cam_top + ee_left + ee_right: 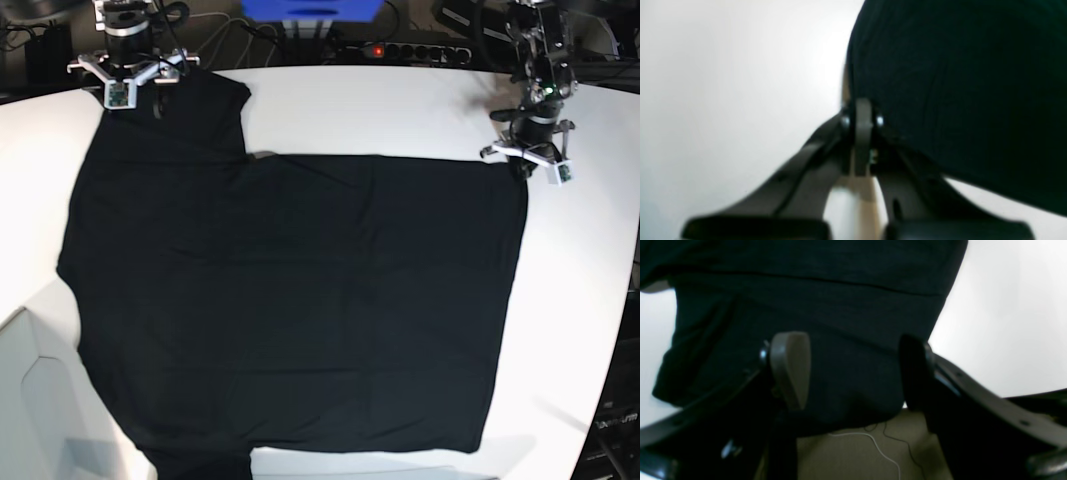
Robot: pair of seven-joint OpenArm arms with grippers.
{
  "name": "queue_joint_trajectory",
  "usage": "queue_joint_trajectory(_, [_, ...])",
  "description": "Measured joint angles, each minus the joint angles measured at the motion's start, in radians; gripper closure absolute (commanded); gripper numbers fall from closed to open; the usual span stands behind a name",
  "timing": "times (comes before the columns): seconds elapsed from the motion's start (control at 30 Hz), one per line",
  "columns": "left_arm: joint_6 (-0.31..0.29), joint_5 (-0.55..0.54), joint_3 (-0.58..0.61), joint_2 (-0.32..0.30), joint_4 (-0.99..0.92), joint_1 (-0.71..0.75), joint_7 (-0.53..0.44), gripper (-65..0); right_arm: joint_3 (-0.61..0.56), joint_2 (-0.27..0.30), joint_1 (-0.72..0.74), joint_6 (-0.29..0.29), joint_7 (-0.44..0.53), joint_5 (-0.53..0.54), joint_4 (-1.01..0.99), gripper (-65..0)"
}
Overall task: Fold the T-shirt properly
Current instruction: 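Close both grippers on the shoulder edge corners of the shirt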
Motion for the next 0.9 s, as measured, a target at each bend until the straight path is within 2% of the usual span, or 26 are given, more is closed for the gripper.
queue_joint_trajectory(0.2, [0.000,0.000,0.000,0.000,0.000,0.000,0.000,0.0,0.016,0.027,0.073,0.002,-0.122,0.001,-0.029,-42.7])
queue_joint_trajectory(0.47, [0.000,0.000,0.000,0.000,0.000,0.003,-0.005,0.0,0.085,0.022,0.123,0.003,-0.179,0.003,-0.048,-42.7])
queue_joint_trajectory(0.53, [0.000,0.000,0.000,0.000,0.000,0.003,-0.002,0.0,0.107,0.022,0.139,0.045,-0.200,0.000,-0.048,-42.7])
queue_joint_trajectory(0.6, [0.000,0.000,0.000,0.000,0.000,0.003,-0.004,0.0,0.130,0.018,0.151,0.129,-0.227,0.005,-0.048,-42.7])
queue_joint_trajectory(0.7, [-0.001,0.000,0.000,0.000,0.000,0.003,-0.003,0.0,0.188,-0.022,0.195,0.170,-0.256,0.000,-0.049,-42.7])
queue_joint_trajectory(0.8, [0.000,0.000,-0.001,0.000,0.000,0.003,-0.002,0.0,0.224,-0.026,0.223,0.239,-0.307,0.000,-0.049,-42.7])
queue_joint_trajectory(0.9, [0.000,0.000,-0.001,0.000,0.000,0.003,-0.003,0.0,0.252,-0.029,0.256,0.261,-0.367,0.000,-0.049,-42.7])
